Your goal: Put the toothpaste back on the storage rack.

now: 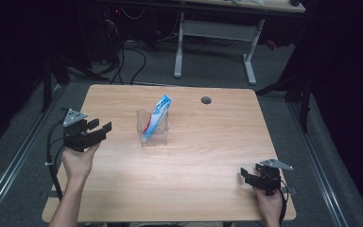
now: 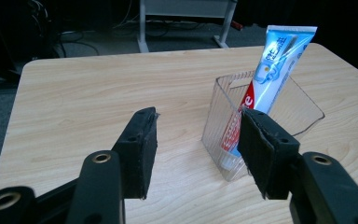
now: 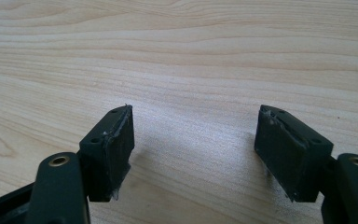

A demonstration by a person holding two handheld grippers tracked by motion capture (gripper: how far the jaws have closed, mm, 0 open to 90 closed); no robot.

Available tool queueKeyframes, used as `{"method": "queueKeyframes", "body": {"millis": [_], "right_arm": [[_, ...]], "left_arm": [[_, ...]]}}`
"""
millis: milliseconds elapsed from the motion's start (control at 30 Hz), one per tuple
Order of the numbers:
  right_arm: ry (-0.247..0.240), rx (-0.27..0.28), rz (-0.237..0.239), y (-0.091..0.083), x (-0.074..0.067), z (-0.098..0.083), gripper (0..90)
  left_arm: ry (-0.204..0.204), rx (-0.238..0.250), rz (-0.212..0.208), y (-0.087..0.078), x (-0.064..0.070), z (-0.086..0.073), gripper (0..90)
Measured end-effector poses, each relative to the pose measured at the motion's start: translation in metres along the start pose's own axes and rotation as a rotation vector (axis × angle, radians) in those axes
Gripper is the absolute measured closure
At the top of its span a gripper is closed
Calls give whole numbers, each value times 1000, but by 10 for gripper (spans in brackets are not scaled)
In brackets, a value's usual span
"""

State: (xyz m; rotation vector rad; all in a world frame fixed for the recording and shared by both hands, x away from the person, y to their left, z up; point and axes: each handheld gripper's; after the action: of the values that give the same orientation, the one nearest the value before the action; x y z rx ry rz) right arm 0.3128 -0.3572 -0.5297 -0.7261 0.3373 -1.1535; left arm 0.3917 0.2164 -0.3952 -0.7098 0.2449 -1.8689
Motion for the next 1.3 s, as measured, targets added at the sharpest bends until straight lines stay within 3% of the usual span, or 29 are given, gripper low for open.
{"method": "queueKeyframes", "body": {"millis": [1300], "right_arm": [[-1, -3, -2, 0, -1, 0, 287]], "left_arm": [[-66, -9, 30, -12, -27, -27, 471]]}}
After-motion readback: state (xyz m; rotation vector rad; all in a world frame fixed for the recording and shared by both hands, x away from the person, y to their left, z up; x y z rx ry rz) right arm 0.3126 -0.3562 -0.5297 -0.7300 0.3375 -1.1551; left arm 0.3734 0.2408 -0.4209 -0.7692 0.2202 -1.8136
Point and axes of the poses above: each handheld gripper's, and its own axes: y roughly forward along the jaws, z roughly out of its top, x roughly to its right, and after that the axes turned 15 degrees about -y, right-handed
